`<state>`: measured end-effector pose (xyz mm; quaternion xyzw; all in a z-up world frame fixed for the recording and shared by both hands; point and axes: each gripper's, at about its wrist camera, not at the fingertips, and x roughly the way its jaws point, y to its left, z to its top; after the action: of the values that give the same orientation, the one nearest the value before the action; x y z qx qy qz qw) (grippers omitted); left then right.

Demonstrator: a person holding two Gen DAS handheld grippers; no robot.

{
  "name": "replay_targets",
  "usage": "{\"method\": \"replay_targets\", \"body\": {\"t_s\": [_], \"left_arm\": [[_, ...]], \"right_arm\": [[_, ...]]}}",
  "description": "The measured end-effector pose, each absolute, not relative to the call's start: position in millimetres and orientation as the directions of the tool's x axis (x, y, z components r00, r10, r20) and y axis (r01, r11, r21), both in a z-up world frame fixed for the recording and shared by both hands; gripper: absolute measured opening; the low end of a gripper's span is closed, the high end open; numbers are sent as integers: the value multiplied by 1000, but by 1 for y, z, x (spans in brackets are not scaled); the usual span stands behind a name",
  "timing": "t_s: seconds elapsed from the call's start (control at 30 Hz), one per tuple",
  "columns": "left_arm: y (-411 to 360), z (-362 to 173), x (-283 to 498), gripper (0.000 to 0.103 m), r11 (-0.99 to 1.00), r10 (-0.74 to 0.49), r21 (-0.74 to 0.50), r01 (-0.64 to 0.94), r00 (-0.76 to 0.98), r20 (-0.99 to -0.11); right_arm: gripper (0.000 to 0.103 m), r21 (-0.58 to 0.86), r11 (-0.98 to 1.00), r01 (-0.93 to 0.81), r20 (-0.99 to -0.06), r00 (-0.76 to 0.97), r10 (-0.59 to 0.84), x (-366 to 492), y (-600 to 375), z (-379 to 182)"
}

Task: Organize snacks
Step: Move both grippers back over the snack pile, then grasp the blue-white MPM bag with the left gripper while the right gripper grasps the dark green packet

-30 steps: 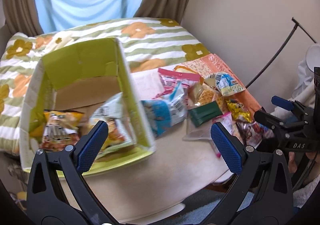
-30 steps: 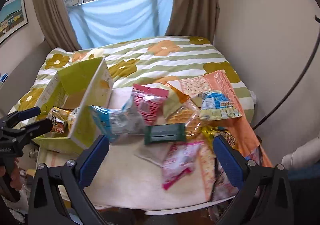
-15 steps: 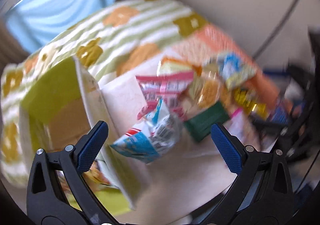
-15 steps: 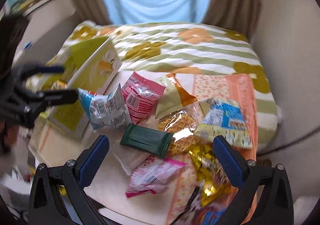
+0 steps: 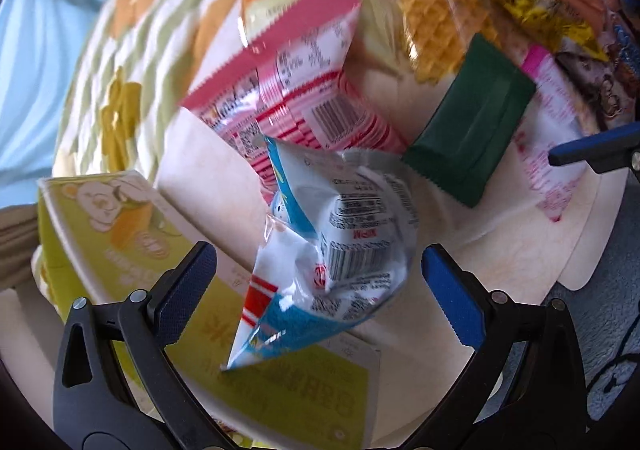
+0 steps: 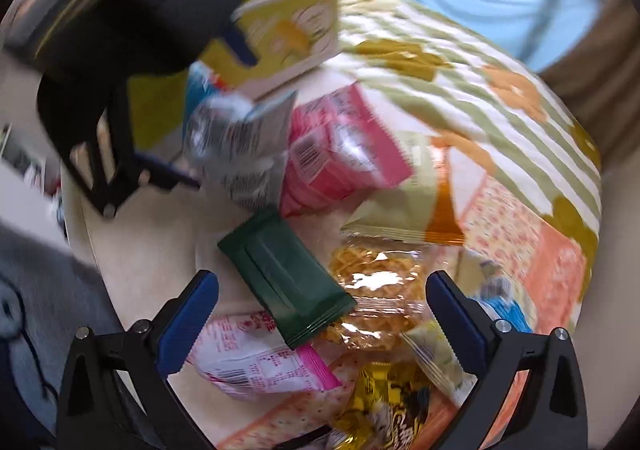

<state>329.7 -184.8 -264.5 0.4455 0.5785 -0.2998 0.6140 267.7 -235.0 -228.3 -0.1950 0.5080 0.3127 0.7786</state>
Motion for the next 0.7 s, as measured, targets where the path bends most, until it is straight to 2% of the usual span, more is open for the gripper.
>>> {"method": "replay_targets", "body": {"t_s": [0.17, 0.23, 0.33, 0.4, 0.47, 0.53, 0.57, 0.7], "left_arm": [[-185, -281, 338, 96, 436, 155, 137, 889, 76, -985], [-185, -285, 339, 83, 442, 156, 122, 889, 58, -986], [-186, -289, 339, 81, 448, 152, 110, 888, 45, -987], [-185, -290, 339, 71, 449, 147, 110, 887, 48, -988], [-183, -288, 337, 70, 465, 140, 101, 879, 40, -989], [-181, -287, 336, 67, 477, 134, 98, 873, 38, -990], [-181, -286, 335, 67, 481, 134, 99, 871, 39, -990], [-177, -280, 329, 67, 501, 128, 106, 859, 48, -991]], "right_arm": [[103, 8, 650, -760, -928, 238, 288, 272, -225, -247], [103, 13, 623, -782, -932, 217, 291, 274, -222, -253], [103, 19, 592, -806, -938, 191, 290, 276, -219, -260], [103, 21, 568, -823, -940, 177, 290, 277, -216, -265], [103, 26, 548, -836, -943, 161, 291, 277, -213, -269], [97, 31, 533, -846, -945, 149, 292, 277, -210, -273], [91, 40, 525, -850, -945, 139, 296, 278, -209, -274], [83, 57, 504, -862, -945, 117, 307, 277, -204, -275]]}}
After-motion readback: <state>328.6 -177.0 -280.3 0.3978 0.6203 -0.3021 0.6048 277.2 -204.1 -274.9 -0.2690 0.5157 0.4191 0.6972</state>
